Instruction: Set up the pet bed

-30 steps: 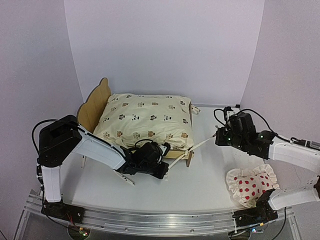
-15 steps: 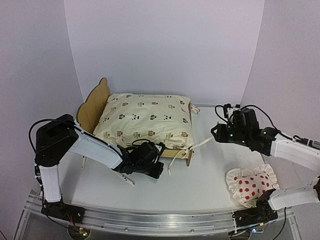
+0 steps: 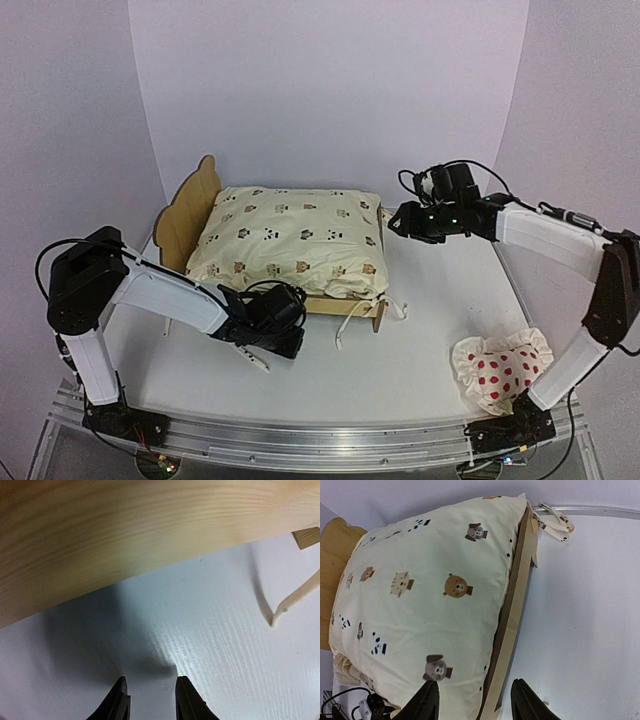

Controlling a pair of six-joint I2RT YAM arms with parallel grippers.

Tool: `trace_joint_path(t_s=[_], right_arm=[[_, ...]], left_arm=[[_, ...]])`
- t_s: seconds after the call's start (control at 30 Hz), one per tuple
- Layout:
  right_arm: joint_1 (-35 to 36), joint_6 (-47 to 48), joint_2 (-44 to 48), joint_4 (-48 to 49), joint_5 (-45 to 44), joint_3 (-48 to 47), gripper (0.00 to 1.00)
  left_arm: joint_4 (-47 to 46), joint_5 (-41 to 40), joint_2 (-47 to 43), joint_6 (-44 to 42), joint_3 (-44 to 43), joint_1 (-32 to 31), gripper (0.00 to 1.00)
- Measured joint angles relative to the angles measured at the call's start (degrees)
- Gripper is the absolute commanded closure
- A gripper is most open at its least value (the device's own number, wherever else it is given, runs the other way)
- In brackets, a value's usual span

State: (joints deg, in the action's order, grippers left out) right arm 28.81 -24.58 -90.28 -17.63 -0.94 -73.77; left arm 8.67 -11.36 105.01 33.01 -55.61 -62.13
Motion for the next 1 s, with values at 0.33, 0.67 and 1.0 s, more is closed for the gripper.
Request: trace_joint_path(t_s=[0.33,0.67,1.0], right_arm=[[-4.7,-3.3,-21.0,-2.4,8.5,-14.7,0.60],[-4.9,-5.6,-25.9,-2.9,12.4,-15.6,0.87],[-3.0,-9.8,-16.6,5.5,8.2,-1.1,0.90]], left_arm=[[4.5,-5.6,-2.7,0.2,2.1,2.2,0.70],[4.5,-7.1,-6.1,-0.2,4.7,6.3,0.72],[2.2,-4.7,-6.6,-3.4,6.0,13.1,0.74]])
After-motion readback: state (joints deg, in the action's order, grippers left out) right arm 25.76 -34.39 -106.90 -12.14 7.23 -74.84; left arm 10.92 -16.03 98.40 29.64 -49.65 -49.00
